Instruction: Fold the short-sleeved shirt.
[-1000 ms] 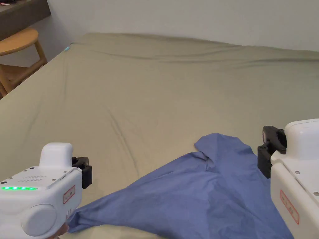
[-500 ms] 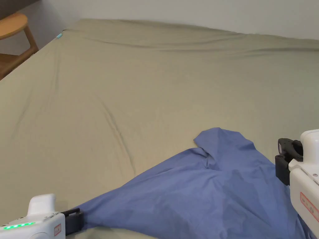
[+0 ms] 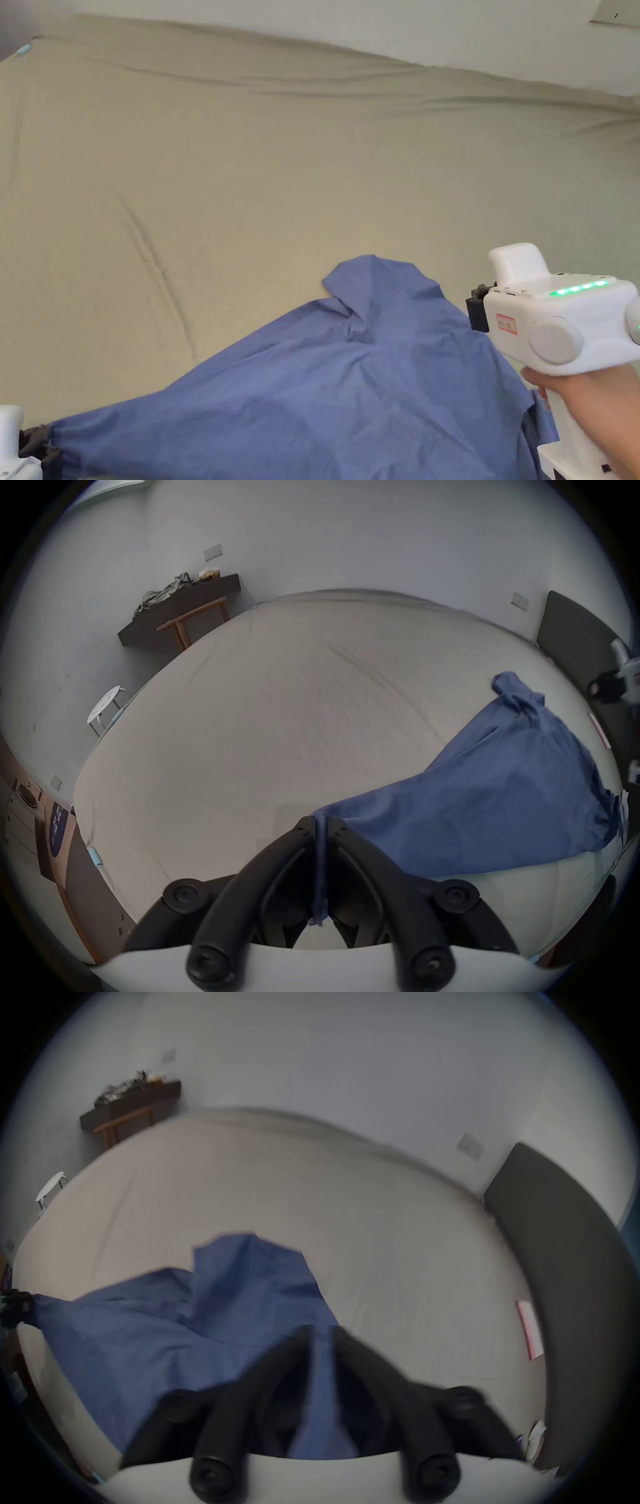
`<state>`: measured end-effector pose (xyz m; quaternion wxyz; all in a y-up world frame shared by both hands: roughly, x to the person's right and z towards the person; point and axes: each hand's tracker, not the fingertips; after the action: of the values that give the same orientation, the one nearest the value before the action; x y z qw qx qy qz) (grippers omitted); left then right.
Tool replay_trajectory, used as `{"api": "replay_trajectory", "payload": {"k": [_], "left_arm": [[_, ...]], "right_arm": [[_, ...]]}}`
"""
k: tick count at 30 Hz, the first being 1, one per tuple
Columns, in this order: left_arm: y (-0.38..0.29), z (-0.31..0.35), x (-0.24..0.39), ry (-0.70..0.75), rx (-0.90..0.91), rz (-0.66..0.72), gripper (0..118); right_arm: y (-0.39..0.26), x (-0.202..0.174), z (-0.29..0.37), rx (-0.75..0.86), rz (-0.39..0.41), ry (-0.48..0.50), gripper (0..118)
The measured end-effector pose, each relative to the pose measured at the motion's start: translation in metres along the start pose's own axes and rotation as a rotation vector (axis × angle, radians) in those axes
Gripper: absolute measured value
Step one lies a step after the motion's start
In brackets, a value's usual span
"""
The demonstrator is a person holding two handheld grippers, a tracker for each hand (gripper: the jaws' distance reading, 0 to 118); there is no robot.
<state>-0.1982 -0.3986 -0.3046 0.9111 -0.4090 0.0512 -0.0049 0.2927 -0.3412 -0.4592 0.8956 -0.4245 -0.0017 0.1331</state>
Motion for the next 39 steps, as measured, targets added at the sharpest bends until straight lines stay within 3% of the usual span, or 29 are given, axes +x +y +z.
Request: {"api": "replay_trajectory", "payload": {"k": [1, 3, 5, 8, 12, 13, 15, 16, 18, 19, 22, 27, 31, 34, 39], "left_arm": [[0.002, 0.005, 0.000, -0.006, 0.009, 0.003, 3], [0.004, 0.016, 0.000, -0.009, 0.034, -0.002, 3], [0.006, 0.022, 0.002, -0.012, 0.050, -0.013, 3], [0.008, 0.026, 0.002, -0.016, 0.049, -0.010, 3], [0.007, 0.023, 0.006, -0.008, 0.050, -0.017, 3], [0.007, 0.022, 0.007, -0.004, 0.045, -0.022, 3], [0.007, 0.017, 0.009, -0.004, 0.034, -0.023, 3], [0.007, 0.016, 0.011, -0.005, 0.032, -0.023, 3], [0.007, 0.015, 0.014, -0.005, 0.032, -0.030, 3], [0.007, 0.015, 0.015, -0.007, 0.035, -0.031, 3], [0.012, 0.019, 0.018, -0.009, 0.059, -0.033, 3], [0.039, 0.040, 0.016, -0.021, 0.167, -0.020, 3], [0.069, 0.066, 0.020, -0.035, 0.271, -0.034, 3], [0.094, 0.093, 0.024, -0.062, 0.382, -0.020, 3], [0.138, 0.135, 0.033, -0.074, 0.525, -0.040, 3]], "right_arm": [[-0.001, 0.003, -0.014, -0.050, -0.026, 0.020, 90], [-0.006, 0.015, -0.060, -0.158, -0.063, 0.041, 105], [-0.015, 0.022, -0.090, -0.185, -0.070, -0.004, 115], [-0.026, 0.025, -0.117, -0.271, -0.073, -0.081, 111], [-0.032, 0.033, -0.119, -0.259, -0.136, -0.021, 114], [-0.033, 0.034, -0.117, -0.258, -0.147, -0.003, 111], [-0.033, 0.035, -0.110, -0.237, -0.164, 0.083, 90], [-0.031, 0.036, -0.105, -0.230, -0.189, 0.144, 72], [-0.030, 0.033, -0.096, -0.217, -0.147, 0.135, 33], [-0.028, 0.031, -0.095, -0.207, -0.116, 0.137, 0], [-0.029, 0.027, -0.075, -0.162, -0.061, 0.086, 0], [-0.023, 0.043, -0.015, 0.032, -0.103, 0.053, 0], [-0.013, 0.057, 0.070, 0.188, -0.103, -0.009, 0], [-0.008, 0.062, 0.146, 0.305, -0.150, -0.075, 0], [-0.004, 0.102, 0.237, 0.494, -0.229, -0.150, 0]]}}
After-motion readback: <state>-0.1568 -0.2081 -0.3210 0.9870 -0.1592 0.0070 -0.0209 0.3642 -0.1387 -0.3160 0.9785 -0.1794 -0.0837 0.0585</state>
